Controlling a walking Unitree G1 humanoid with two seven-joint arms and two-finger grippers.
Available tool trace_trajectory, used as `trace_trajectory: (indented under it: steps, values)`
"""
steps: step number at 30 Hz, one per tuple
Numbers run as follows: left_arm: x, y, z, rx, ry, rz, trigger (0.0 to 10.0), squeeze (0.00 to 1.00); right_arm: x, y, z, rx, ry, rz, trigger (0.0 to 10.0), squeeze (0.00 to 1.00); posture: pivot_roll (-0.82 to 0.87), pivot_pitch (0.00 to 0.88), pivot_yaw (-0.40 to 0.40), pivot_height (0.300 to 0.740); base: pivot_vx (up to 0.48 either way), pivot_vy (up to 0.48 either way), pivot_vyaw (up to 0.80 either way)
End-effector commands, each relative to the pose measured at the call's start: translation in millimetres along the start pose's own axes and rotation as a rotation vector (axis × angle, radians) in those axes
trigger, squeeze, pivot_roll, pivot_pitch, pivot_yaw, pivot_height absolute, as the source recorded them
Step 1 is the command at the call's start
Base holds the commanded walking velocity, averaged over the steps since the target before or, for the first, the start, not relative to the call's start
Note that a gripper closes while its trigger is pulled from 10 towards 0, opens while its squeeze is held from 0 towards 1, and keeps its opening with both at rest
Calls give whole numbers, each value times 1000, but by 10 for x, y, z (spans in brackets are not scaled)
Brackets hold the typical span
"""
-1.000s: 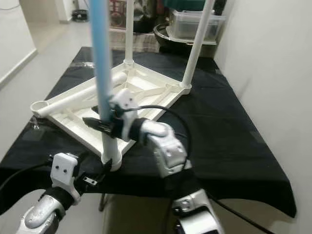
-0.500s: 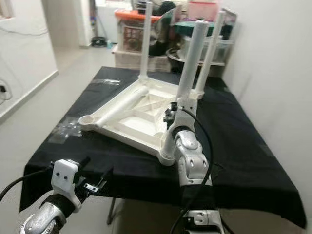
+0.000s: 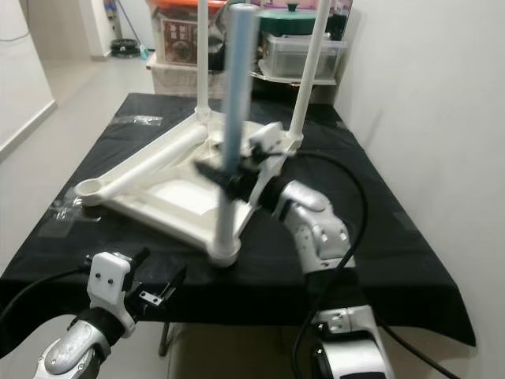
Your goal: Building children table
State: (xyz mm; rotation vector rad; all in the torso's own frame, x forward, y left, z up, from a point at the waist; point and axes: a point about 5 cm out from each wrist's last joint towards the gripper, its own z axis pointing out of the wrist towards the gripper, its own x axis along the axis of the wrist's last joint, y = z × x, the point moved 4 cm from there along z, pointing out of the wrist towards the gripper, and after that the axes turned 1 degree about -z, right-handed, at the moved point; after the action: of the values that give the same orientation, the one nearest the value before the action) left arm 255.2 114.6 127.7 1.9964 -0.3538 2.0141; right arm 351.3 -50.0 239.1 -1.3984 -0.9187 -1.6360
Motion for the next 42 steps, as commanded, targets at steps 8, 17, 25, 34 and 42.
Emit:
trace_trajectory:
  steps: [8, 17, 25, 34, 42]
  values:
    - [-41, -21, -8, 9, -9, -5, 10000, 0, -762, 584, -184, -560, -314, 96, 0, 0, 86, 0, -101, 740, 0, 0, 0]
    - [-57, -14, -30, -15, -18, -13, 10000, 0, -1020, 697, -806, -1158, -330, 186, 2314, 0, 79, 0, -87, 740, 0, 0, 0]
    - [-51, 10, 2, -20, -13, -15, 10000, 0, -701, 395, -230, -742, -151, 181, 10000, 1000, 69, 0, -91, 740, 0, 0, 0]
    - [-37, -3, 22, -12, -4, -13, 10000, 0, -366, 75, 135, -83, -68, 81, 10000, 0, 89, 0, -110, 740, 0, 0, 0]
    - [-36, 10, -11, -2, -2, -16, 10000, 0, -691, 364, 193, -418, -218, 126, 0, 0, 99, 0, -121, 740, 0, 0, 0]
